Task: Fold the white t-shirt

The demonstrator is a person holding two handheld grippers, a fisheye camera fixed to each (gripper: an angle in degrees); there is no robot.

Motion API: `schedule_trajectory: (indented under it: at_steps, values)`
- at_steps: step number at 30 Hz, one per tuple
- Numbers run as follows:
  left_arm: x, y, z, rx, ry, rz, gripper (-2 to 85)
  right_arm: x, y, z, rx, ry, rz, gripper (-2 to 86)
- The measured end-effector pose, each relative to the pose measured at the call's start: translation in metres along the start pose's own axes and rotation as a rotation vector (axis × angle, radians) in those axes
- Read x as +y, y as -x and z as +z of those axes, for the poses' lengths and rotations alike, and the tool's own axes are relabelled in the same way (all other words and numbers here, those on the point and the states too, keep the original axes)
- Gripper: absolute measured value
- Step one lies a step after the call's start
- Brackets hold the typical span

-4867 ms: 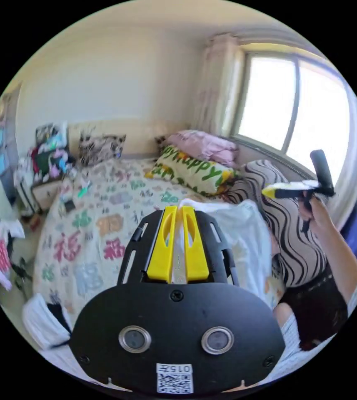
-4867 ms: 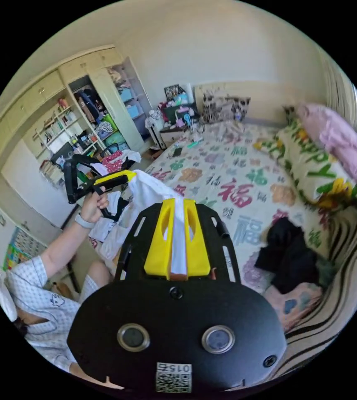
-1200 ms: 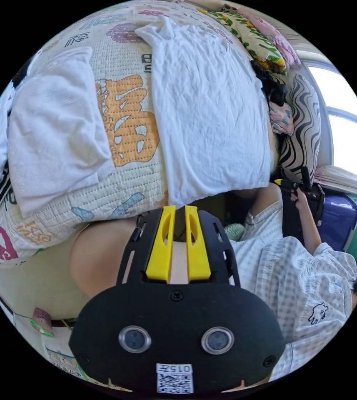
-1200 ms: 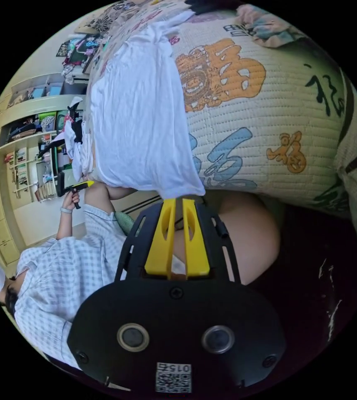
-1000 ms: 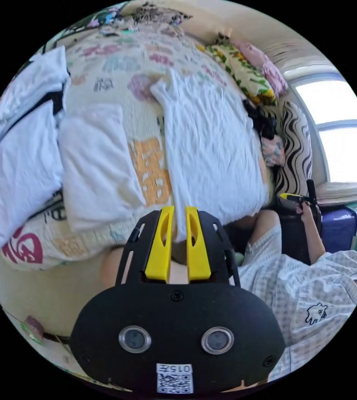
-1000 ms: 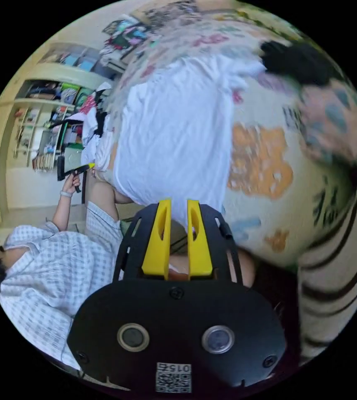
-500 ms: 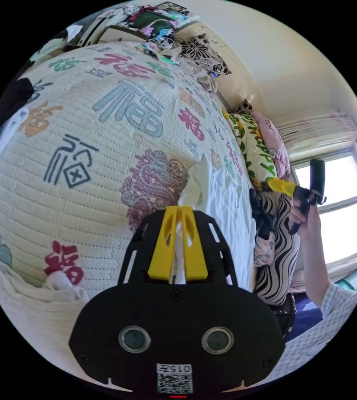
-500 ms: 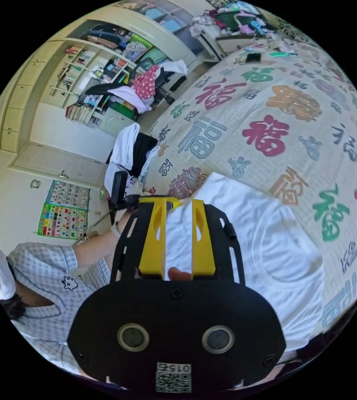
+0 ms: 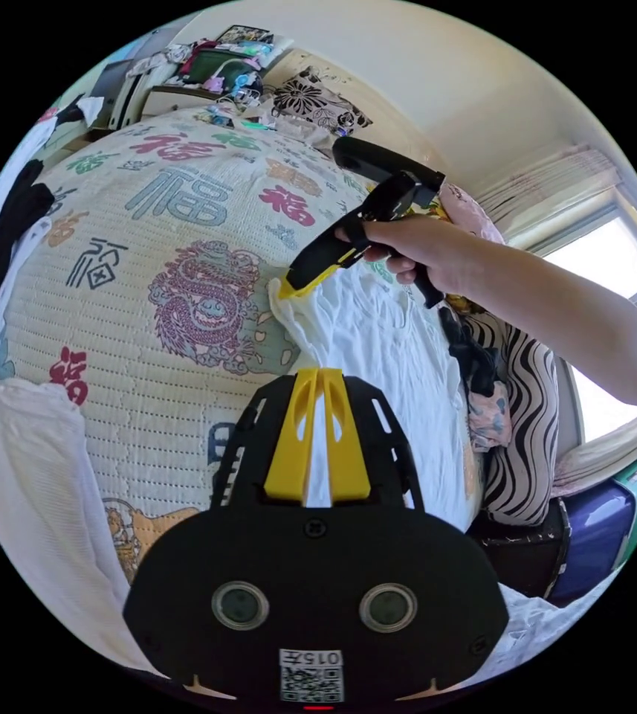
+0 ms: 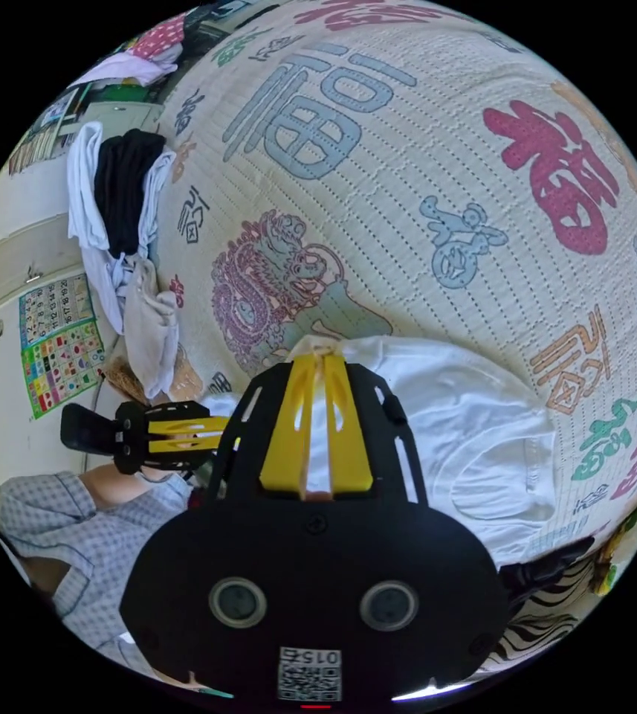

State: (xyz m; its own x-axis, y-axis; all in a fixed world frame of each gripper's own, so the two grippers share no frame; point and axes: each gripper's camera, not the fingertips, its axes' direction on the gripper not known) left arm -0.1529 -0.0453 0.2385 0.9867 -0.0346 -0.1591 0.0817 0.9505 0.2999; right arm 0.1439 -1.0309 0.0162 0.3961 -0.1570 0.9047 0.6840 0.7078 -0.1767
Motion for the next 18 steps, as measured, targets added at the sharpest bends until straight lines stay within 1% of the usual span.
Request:
schedule_trajectory:
  at_steps: [4,6,9,11,12,15,18]
  values:
    - [0.002,0.015,0.004,0.002,0.006,-0.033,-0.7,-0.013,-0.008,-0.002,-0.042,-0.034,-0.018,0.7]
    - [0.001,0.021,-0.003,-0.026,-0.031,-0.037,-0.7,-0.018,-0.012,-0.016,-0.129,-0.146,-0.034,0.2]
    - [0.001,0.037,-0.023,-0.057,-0.147,-0.076,-0.7,-0.031,-0.014,-0.037,-0.229,-0.282,-0.076,-0.1]
    - [0.001,0.052,-0.033,-0.112,-0.205,-0.133,-0.7,-0.047,-0.009,-0.041,-0.213,-0.277,-0.109,-0.2]
    - [0.001,0.064,-0.036,-0.132,-0.228,-0.162,-0.7,-0.060,-0.006,-0.038,-0.156,-0.255,-0.121,-0.2]
    - [-0.006,0.090,-0.022,-0.129,-0.191,-0.187,-0.7,-0.085,-0.006,-0.025,-0.065,-0.197,-0.089,-0.2]
    - [-0.010,0.101,-0.005,-0.150,-0.144,-0.182,-0.8,-0.094,-0.017,-0.024,-0.108,-0.228,-0.041,-0.3]
